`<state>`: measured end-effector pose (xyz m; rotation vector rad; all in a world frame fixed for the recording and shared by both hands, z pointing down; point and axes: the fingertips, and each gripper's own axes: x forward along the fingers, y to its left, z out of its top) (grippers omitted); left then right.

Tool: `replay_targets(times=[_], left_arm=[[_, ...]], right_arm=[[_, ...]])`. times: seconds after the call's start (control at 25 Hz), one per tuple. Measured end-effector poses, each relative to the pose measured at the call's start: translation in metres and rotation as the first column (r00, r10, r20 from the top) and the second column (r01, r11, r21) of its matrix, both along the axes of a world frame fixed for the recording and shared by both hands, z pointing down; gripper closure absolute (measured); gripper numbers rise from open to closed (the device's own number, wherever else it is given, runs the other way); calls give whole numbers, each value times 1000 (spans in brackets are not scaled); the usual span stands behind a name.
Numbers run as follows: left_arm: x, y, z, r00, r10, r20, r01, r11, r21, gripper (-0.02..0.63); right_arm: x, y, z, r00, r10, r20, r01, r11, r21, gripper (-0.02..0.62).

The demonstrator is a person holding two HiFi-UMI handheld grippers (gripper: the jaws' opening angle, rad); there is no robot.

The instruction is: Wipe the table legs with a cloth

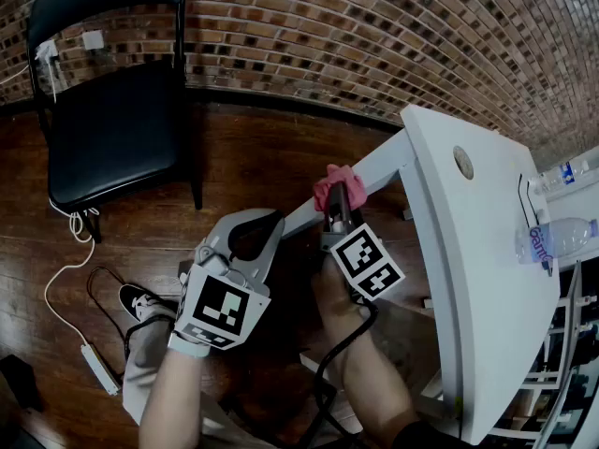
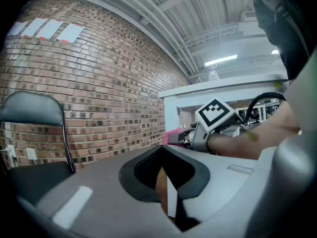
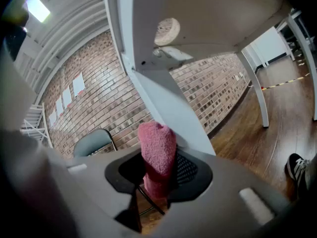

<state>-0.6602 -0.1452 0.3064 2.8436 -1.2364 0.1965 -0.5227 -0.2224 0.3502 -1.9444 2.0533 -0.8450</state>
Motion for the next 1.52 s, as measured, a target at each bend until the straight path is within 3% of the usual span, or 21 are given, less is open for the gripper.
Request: replay_targets(times=[0.2,0.44,0.68,0.88,1.0,1.16,1.52], left_arm=[[6,-7,20,1000,10,27,-8,998,-60,604],[-4,-21,26,999,-46,-4,45,991,-128,604],[-10,-28,46,995,-96,36,101,976,-192,604],[2,-24,55,999,-46,27,51,970,-239,604],[11,-17,77,998,-20,67,40,950,-311,604],[19,-4,111,983,23,182,58,903,-426,604],[17,16,139,968,70,243,58,874,-482,604]], right_arm=[[6,-8,44,1000,-18,24,19,999,-48,486],[6,-9,102,996,-35,78,43,994,-99,486],[7,-8,175,996,-53,71,66,979,-193,486],[7,-6,226,997,-58,49,68,964,-257,486],[8,-4,252,997,-60,52,73,956,-284,486],[11,0,284,996,-68,53,82,938,-335,486],[19,7,370,990,-139,-35,106,877,-468,486]])
